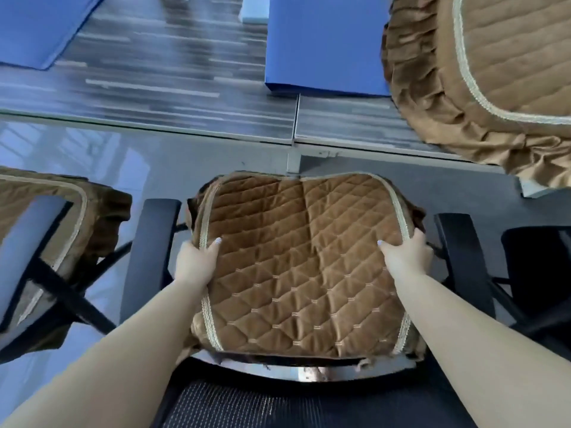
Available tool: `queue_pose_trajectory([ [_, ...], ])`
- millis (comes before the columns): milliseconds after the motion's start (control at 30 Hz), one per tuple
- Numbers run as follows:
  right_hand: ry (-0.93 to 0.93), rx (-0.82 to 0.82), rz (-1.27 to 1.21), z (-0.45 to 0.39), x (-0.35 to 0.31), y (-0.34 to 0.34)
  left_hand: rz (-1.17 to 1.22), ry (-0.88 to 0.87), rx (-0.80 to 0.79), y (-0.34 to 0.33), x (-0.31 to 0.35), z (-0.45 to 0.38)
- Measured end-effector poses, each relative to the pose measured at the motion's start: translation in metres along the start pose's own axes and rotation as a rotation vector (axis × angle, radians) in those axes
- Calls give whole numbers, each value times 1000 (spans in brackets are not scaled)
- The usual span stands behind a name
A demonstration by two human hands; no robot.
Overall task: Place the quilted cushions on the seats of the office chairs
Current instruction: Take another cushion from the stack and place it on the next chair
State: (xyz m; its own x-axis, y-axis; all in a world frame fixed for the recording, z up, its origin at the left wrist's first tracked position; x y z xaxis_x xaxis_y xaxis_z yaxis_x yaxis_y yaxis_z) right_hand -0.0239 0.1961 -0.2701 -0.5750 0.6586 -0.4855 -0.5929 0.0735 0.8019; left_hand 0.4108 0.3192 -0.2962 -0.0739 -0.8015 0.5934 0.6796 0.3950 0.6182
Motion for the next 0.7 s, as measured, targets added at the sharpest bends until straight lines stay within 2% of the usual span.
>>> queue_pose_trajectory([
  [167,46,8,28,-33,19,-44,-19,34,-12,-47,-23,-34],
  [333,-32,-24,81,-31,80,-77,-114,128,7,-72,-91,-44],
  [467,-62,-52,119,-25,108,-85,-144,157,-28,-81,-122,-34],
  [700,-71,-55,158,-16,124,-90,-214,144,13,-79,-136,-35],
])
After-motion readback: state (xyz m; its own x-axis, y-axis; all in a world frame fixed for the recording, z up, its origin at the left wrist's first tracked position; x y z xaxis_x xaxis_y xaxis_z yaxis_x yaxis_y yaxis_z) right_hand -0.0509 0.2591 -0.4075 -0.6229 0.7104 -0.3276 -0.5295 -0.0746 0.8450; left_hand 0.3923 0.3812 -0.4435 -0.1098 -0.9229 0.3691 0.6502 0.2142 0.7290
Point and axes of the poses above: each hand's wrist, its own z-axis away from the middle knuckle, its own y-axis out of the back of the hand, x = y × z, the point moved 10 cm from there along -z, towards the middle knuckle, and after that the axes turned 7 degrees about x, right-handed, at the moved point
